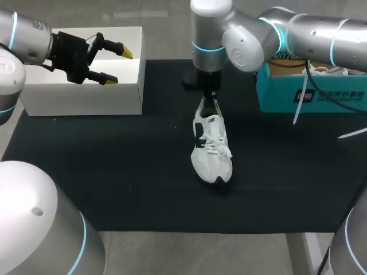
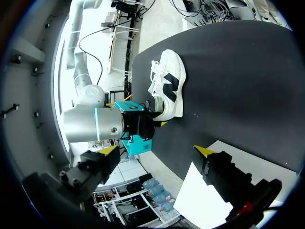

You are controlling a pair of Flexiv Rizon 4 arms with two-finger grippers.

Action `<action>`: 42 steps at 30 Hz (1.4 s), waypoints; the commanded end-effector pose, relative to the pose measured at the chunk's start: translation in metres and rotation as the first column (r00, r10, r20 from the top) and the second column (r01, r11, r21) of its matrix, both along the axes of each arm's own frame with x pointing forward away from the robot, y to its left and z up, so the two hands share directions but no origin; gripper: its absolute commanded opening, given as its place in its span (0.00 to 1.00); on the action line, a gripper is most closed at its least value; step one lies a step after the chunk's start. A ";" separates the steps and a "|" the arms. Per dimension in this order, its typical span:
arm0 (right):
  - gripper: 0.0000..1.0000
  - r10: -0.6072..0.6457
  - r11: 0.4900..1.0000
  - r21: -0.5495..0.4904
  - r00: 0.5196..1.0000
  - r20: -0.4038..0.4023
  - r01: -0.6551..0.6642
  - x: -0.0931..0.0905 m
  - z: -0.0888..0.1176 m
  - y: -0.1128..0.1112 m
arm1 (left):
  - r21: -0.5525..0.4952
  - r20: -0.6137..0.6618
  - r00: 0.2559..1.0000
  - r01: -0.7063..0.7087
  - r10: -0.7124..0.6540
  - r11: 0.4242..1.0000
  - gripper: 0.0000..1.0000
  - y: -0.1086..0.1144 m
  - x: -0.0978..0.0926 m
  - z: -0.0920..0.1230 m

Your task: Take the shoe out of the shoebox, open the shoe tongue, remove and reinsert the insole, then place the shoe into the shoebox

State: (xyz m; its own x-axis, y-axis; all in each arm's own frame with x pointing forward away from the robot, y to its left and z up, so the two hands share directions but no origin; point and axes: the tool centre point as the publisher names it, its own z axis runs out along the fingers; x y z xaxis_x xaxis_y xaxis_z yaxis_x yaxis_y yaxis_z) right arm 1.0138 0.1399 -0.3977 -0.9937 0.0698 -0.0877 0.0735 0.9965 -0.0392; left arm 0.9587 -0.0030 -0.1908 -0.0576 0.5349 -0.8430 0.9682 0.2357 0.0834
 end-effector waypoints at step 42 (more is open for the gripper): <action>0.00 0.015 1.000 0.015 1.000 -0.017 -0.014 -0.003 0.297 -0.009 | 0.002 0.000 1.000 0.000 0.000 1.000 1.00 0.000 0.000 0.000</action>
